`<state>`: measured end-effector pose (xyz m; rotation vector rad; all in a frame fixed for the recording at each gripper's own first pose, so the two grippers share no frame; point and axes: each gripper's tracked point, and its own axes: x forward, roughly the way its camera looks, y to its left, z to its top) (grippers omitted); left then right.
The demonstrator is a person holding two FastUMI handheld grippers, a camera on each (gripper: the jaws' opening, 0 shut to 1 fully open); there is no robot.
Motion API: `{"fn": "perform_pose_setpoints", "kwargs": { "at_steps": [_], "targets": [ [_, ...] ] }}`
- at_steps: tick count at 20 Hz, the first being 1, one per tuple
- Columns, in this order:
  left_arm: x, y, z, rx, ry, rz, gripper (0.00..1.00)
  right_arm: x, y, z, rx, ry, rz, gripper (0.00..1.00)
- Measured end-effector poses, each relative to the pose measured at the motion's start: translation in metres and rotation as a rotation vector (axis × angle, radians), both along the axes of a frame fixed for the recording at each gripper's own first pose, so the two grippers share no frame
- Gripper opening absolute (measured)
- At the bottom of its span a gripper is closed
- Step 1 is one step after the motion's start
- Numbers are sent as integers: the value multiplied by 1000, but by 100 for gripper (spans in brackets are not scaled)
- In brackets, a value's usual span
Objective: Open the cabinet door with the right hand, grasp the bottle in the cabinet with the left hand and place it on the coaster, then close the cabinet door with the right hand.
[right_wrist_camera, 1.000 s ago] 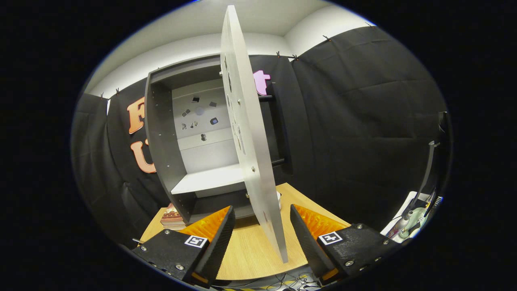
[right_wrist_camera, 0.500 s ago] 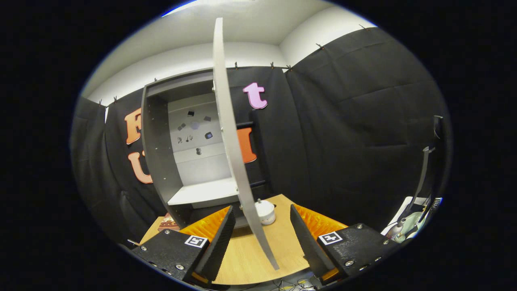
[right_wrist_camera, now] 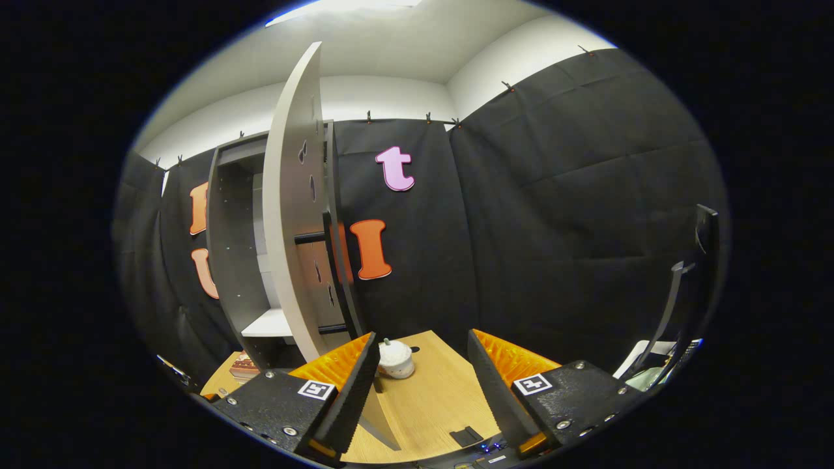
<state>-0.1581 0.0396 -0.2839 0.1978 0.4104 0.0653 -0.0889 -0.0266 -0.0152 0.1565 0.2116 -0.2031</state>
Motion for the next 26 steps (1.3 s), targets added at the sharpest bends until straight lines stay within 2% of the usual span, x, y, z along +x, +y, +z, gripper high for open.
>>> {"fn": "perform_pose_setpoints", "kwargs": {
  "at_steps": [1,2,3,5,13,17,18,19,20,21,22,23,26],
  "targets": [
    [2,-4,9,0,-9,1,95,5,1,-2,2,2,21,85],
    [4,-7,17,3,-17,3,95,10,2,-3,8,1,39,92],
    [6,-11,24,8,-21,-1,95,15,3,-5,12,2,60,86],
    [11,-17,36,10,-22,-7,95,25,3,-9,9,9,101,86],
    [27,-32,75,32,-60,6,95,44,9,-24,44,-4,232,88],
    [38,-47,84,59,-76,-2,95,53,11,-10,40,-83,310,88],
    [41,-48,86,64,-77,3,95,56,12,-9,56,-99,326,93],
    [44,-48,87,62,-75,11,94,57,16,-8,74,-111,347,88],
    [49,-41,94,61,-78,22,95,57,22,-10,83,-114,377,93],
    [53,-43,98,59,-85,28,95,55,29,-10,86,-120,405,87],
    [57,-47,103,61,-93,28,95,57,33,-9,80,-127,431,93],
    [60,-51,108,68,-100,19,95,57,36,-8,73,-133,460,84],
    [70,-64,117,69,-107,-2,94,57,50,-10,70,-136,550,78]
  ]
}}
